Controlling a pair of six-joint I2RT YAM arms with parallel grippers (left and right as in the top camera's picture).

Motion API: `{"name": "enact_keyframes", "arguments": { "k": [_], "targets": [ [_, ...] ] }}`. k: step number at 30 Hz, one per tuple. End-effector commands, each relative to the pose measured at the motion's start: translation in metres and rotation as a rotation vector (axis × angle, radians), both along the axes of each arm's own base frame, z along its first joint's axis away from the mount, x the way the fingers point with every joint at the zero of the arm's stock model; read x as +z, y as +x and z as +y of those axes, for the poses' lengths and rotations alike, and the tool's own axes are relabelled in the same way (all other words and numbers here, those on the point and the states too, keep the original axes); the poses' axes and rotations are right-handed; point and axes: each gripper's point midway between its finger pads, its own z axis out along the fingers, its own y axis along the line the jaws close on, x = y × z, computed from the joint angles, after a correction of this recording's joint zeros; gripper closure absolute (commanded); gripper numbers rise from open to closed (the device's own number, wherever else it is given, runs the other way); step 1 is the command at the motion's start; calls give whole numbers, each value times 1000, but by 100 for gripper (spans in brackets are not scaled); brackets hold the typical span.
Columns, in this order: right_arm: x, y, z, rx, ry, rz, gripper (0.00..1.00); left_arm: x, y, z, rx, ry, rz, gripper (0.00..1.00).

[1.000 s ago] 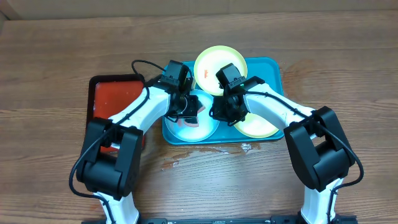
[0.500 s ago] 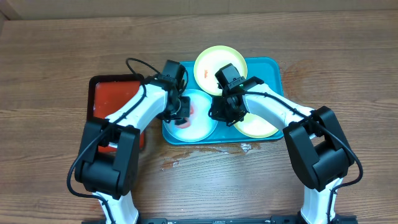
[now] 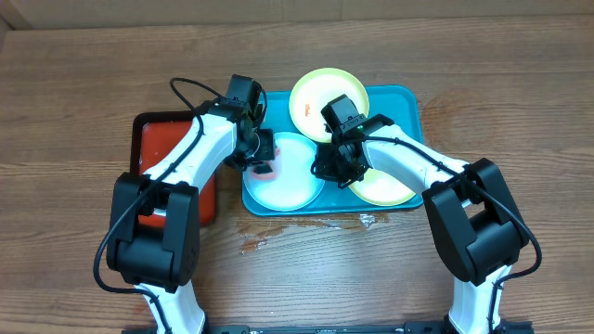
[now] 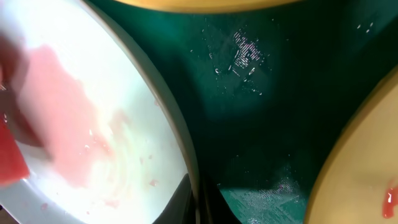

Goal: Clean dirty plates on tray and stack at the side
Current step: 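Scrub the white plate with the sponge while the right gripper holds it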

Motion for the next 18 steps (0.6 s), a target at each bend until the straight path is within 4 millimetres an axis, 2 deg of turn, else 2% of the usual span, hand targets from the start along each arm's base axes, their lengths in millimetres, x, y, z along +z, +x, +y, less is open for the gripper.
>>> {"name": "enact_keyframes", "arguments": {
  "k": [1,8,12,14,15,16,18],
  "targets": [
    [-15,-3,-5,-2,-40,20,96,1,-5,-27,-36,-137,37,96],
    [-15,-3,-5,-1,-40,20,96,-12,-8,-31,-91,-119,41,96],
    [-15,-3,-5,-2,-40,20,96,-29,-7,-32,-88,-113,58,96],
    [-15,-3,-5,-1,-40,21,96,-42,-4,-18,-72,-29,58,96],
    [-15,-3,-5,-1,-40,21,96,-47,-2,-6,-59,43,52,96],
    [-15,-3,-5,-1,-40,21,96,-51,-1,15,-23,152,48,96],
    [-15,-3,-5,-1,-41,21,96,-48,0,36,27,246,49,96]
  ]
}}
